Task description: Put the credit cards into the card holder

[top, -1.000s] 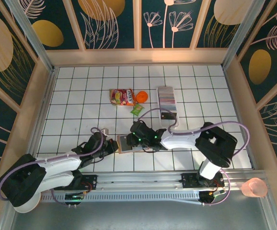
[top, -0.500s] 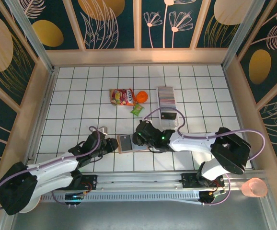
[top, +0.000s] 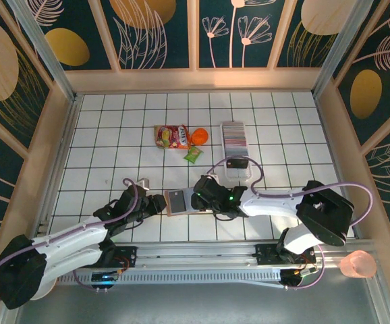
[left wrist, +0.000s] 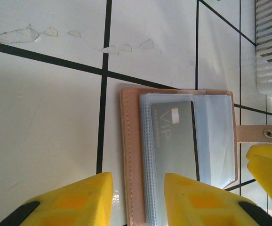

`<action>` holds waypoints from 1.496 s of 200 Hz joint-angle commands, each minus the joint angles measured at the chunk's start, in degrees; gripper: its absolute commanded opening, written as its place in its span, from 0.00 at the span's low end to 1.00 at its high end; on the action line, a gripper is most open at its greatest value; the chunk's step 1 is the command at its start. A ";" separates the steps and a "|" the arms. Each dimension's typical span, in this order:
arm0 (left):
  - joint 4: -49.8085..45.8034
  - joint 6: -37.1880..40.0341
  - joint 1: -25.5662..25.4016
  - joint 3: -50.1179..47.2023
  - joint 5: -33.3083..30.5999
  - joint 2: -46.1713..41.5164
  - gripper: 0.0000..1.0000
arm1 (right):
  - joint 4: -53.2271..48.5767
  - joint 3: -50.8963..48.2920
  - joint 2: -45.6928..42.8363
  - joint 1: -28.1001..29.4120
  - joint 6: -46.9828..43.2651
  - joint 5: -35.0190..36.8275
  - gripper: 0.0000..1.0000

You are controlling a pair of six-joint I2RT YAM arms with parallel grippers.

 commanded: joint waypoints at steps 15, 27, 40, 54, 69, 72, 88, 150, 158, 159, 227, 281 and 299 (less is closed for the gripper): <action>1.35 -0.40 -0.08 -0.20 1.09 1.34 0.33 | -1.66 -0.49 2.62 1.10 1.66 0.48 0.41; 1.74 -0.39 -0.06 -0.20 1.28 1.68 0.32 | -1.32 -0.24 3.34 1.16 1.56 0.11 0.41; 2.10 -0.52 -0.02 -0.30 1.55 2.02 0.32 | -1.03 0.32 4.16 1.25 1.39 -0.23 0.41; 2.32 -0.54 -0.07 -0.42 1.63 2.21 0.32 | -0.78 0.82 4.96 1.34 1.17 -0.54 0.41; 2.61 -0.52 -0.10 -0.62 1.70 2.31 0.32 | -0.64 1.17 5.58 1.42 0.99 -0.76 0.41; 2.63 -0.55 -0.08 -0.63 1.70 2.31 0.32 | -0.55 1.30 5.72 1.43 1.00 -0.84 0.41; 3.02 -0.70 -0.04 -0.97 1.77 2.40 0.32 | -0.29 1.73 6.07 1.60 0.92 -1.00 0.41; 4.21 -1.05 -0.10 -1.32 2.14 3.19 0.30 | 0.55 3.53 6.92 2.13 0.60 -1.62 0.41; 4.29 -0.92 -0.07 -1.34 2.12 3.27 0.30 | 1.18 3.42 6.94 2.22 0.76 -1.84 0.41; 4.29 -0.96 -0.04 -1.34 2.09 3.27 0.30 | 1.29 3.38 6.87 2.21 0.77 -1.89 0.41; 4.55 -1.16 -0.10 -1.59 2.05 3.37 0.28 | 6.53 2.90 6.59 2.26 2.42 -3.86 0.49; 4.56 -1.27 -0.07 -1.69 1.99 3.10 0.27 | 10.65 3.09 5.90 2.22 3.27 -5.37 0.52; 4.54 -1.38 -0.03 -1.83 2.00 2.96 0.27 | 10.62 3.29 5.69 2.28 3.16 -4.95 0.52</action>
